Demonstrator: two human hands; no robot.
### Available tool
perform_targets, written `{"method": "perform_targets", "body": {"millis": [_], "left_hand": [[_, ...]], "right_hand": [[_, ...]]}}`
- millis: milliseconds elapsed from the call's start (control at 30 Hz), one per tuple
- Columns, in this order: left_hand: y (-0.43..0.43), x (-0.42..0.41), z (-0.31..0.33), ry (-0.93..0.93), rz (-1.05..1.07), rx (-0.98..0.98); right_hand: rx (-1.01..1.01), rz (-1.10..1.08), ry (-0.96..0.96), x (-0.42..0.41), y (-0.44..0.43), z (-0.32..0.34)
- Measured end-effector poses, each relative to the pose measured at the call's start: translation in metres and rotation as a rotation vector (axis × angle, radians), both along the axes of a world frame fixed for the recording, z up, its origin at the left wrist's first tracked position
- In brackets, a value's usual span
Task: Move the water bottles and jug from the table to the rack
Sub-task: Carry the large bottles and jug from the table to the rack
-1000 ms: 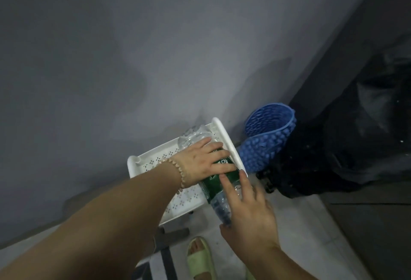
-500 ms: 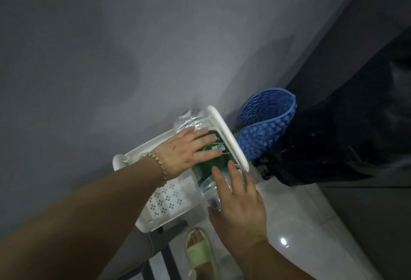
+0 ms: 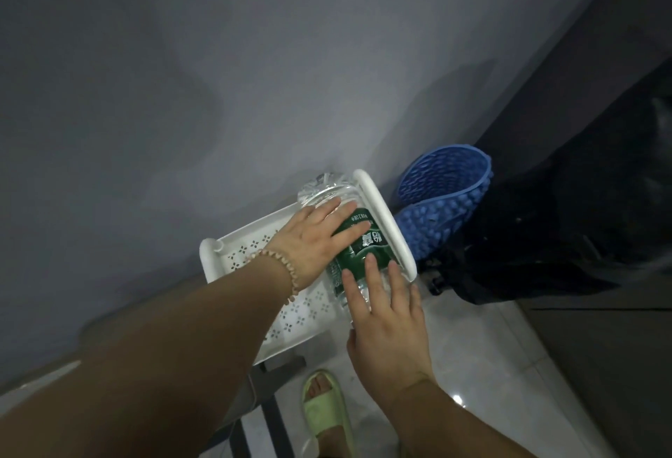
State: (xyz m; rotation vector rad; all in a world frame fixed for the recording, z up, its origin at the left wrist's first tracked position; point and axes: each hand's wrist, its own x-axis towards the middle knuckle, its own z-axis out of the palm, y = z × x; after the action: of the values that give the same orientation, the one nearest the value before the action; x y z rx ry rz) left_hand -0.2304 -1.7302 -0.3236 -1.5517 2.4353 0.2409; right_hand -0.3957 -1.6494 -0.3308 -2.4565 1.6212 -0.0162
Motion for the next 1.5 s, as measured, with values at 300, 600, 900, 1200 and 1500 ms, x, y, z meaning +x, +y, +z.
{"method": "perform_targets", "body": {"millis": [300,600,900,1200,1500], "left_hand": [[0.044,-0.029,0.027,-0.077,0.191,0.023],[0.135,-0.079,0.113,-0.118,0.507,-0.142],[0.303,-0.183,0.239,-0.06,0.885,-0.356],[0.499,-0.214,0.312,-0.236,1.292,-0.409],[0.746,-0.305,0.333,-0.342,1.594,-0.471]], "right_hand": [[0.029,0.052,0.05,-0.012,0.002,0.011],[-0.073,0.239,-0.039,-0.058,0.029,0.094],[-0.242,0.549,-0.143,-0.133,0.118,0.211],[-0.259,0.954,-0.336,-0.108,0.283,0.291],[-0.232,1.271,-0.419,-0.152,0.523,0.318]]}}
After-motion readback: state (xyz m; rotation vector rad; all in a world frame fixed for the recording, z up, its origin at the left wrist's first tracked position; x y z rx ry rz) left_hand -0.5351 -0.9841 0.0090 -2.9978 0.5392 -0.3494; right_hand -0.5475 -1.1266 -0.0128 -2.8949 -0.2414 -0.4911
